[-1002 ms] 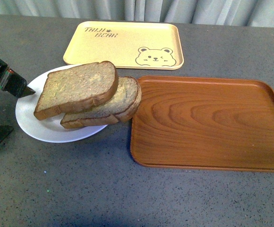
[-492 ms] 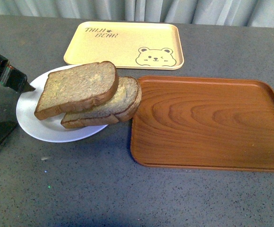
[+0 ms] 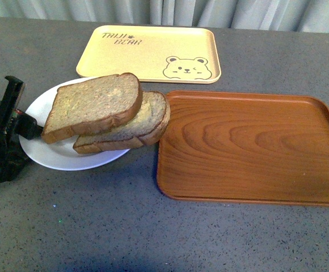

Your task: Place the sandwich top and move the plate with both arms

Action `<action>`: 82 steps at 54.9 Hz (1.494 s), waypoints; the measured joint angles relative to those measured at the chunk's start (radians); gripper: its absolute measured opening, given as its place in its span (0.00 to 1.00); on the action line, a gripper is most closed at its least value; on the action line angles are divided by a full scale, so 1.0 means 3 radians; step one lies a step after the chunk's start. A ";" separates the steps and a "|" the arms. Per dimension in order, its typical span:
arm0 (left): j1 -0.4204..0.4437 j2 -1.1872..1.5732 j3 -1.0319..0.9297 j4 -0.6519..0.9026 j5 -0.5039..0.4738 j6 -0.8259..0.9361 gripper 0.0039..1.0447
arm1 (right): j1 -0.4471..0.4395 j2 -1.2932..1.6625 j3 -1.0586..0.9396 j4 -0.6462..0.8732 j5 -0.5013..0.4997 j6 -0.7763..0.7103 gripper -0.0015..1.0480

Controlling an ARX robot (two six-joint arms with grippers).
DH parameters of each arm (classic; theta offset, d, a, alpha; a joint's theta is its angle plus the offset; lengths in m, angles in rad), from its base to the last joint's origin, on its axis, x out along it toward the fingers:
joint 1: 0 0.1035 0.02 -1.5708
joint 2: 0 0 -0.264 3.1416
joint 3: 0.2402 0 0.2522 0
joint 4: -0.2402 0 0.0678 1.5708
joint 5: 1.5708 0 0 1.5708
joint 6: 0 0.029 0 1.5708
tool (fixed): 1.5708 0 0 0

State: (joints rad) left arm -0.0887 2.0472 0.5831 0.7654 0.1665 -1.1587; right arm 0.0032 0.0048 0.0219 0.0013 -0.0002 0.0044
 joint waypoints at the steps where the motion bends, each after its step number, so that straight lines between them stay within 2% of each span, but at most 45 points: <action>1: -0.0001 0.0006 0.0000 0.0017 0.0022 -0.0006 0.14 | 0.0000 0.0000 0.0001 0.0000 0.0000 0.0000 0.91; 10: -0.0008 0.0011 0.0000 0.0130 0.0113 -0.0104 0.02 | 0.0000 0.0000 0.0001 0.0000 0.0001 0.0000 0.91; 44: 0.0017 0.0045 -0.0116 0.0622 0.0178 -0.0287 0.02 | 0.0000 0.0000 0.0000 0.0000 0.0001 0.0000 0.91; 66: -0.0099 -0.0577 0.0123 0.0276 0.0174 -0.0156 0.02 | 0.0000 0.0000 0.0001 0.0000 0.0001 0.0000 0.91; 82: -0.0359 -0.0217 0.1055 -0.0177 0.0217 0.0050 0.02 | 0.0000 0.0000 0.0001 0.0000 0.0001 0.0000 0.91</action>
State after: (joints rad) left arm -0.1963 1.9820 0.8997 0.7124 0.2317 -1.1439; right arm 0.0032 0.0048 0.0223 0.0013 0.0002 0.0044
